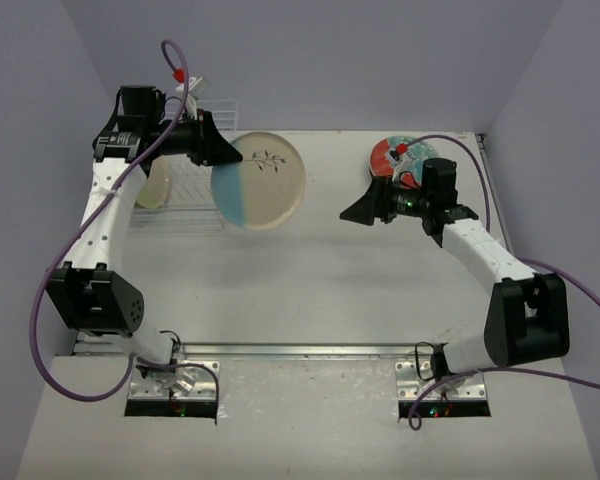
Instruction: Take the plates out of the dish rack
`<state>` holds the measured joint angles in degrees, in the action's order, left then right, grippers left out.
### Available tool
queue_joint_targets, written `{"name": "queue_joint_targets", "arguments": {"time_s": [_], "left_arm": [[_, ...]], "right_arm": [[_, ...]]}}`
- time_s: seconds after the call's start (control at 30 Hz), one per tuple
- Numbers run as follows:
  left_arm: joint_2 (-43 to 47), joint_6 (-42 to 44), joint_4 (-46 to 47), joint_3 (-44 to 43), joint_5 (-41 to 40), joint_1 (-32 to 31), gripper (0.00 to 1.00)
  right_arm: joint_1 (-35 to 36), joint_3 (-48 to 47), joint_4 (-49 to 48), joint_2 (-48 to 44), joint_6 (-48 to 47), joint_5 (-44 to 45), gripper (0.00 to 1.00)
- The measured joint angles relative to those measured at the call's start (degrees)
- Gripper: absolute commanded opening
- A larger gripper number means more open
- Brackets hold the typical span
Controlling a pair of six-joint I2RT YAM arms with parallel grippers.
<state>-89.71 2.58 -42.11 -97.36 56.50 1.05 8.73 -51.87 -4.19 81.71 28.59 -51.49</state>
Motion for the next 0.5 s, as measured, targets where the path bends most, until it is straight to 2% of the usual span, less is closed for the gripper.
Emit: {"name": "queue_joint_targets", "arguments": {"time_s": [0.23,0.47,0.5], "left_arm": [[0.60,-1.14,4.08,6.51,2.70,-3.15,0.00],[1.03,-1.19,3.86,12.08,5.14,-5.32,0.00],[1.10,-1.19,3.94,12.39,5.51,-5.32,0.00]], "right_arm": [[5.72,-0.21,-6.57,0.56,4.48,-0.58,0.88],[10.58,-0.23,-12.70,4.76,9.58,0.35,0.88],[10.87,-0.23,-13.23,5.35,10.17,0.39,0.85]]}}
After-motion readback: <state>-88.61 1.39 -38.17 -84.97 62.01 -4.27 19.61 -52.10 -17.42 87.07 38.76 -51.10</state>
